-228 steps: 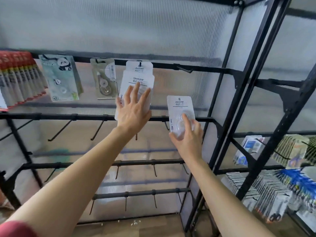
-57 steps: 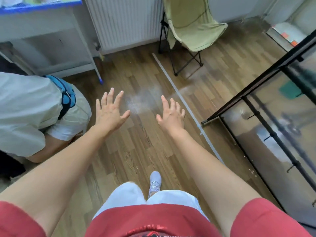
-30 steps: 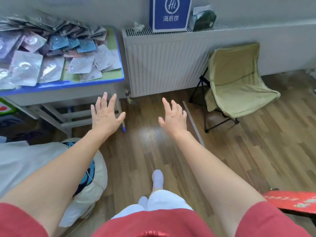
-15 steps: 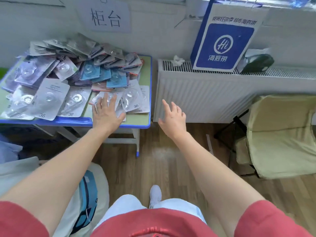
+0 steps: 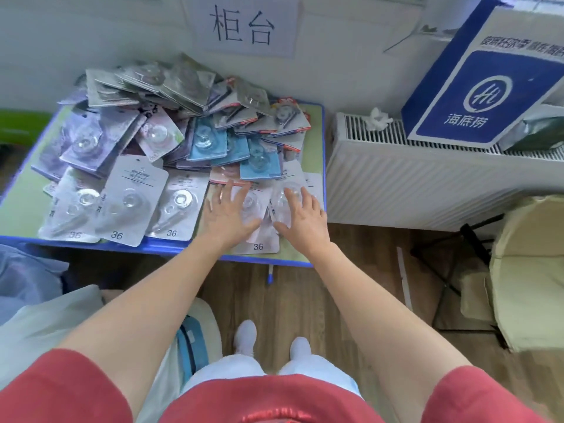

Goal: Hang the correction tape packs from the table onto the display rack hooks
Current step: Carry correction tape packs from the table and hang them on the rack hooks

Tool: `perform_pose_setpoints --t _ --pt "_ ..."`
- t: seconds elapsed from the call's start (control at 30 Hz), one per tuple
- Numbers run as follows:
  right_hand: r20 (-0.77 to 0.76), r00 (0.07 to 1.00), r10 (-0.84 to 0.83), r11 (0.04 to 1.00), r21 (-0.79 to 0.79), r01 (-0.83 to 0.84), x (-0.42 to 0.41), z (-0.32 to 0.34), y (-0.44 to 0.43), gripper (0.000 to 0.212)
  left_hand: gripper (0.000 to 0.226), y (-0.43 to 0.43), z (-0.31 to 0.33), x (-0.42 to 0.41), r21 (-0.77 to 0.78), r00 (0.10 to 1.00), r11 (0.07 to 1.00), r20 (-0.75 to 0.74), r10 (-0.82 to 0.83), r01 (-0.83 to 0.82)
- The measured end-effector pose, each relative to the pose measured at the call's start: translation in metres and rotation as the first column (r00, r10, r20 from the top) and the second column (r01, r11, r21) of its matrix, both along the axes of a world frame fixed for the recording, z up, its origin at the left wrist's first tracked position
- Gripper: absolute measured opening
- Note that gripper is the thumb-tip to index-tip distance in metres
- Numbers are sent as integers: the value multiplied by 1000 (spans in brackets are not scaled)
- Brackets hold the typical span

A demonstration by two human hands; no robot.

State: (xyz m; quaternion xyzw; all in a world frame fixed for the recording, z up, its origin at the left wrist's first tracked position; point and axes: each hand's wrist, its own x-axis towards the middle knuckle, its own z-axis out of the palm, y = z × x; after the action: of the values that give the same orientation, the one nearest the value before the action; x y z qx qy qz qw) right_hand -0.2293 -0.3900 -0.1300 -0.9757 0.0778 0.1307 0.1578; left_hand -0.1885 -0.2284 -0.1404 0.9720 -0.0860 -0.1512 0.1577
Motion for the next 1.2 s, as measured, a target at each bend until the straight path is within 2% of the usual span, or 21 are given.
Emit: perform_pose_setpoints --t 0.17,0.4,0.57,0.67,0.93,1.2 --pt "-70 997 -33 998 -64 29 17 -7 9 83 90 -5 -10 5 -25 997 999 -56 -47 46" --pt "-81 989 -121 990 -75 115 19 -10 10 84 87 -7 -23 14 31 999 999 -12 -41 41" --pt "-65 989 -133 982 -144 123 25 -6 19 81 85 -7 -26 11 55 1000 998 17 -24 23" --pt "-102 985 -140 977 -177 121 19 -4 21 91 79 -7 -18 3 38 1000 999 -4 17 -17" --pt "-84 980 -181 971 -174 165 -31 2 11 94 77 -3 -11 -31 7 999 999 -12 50 -50" --pt "-6 990 -138 982 -131 136 -114 4 -12 97 80 -20 -2 -111 34 992 995 89 93 -96"
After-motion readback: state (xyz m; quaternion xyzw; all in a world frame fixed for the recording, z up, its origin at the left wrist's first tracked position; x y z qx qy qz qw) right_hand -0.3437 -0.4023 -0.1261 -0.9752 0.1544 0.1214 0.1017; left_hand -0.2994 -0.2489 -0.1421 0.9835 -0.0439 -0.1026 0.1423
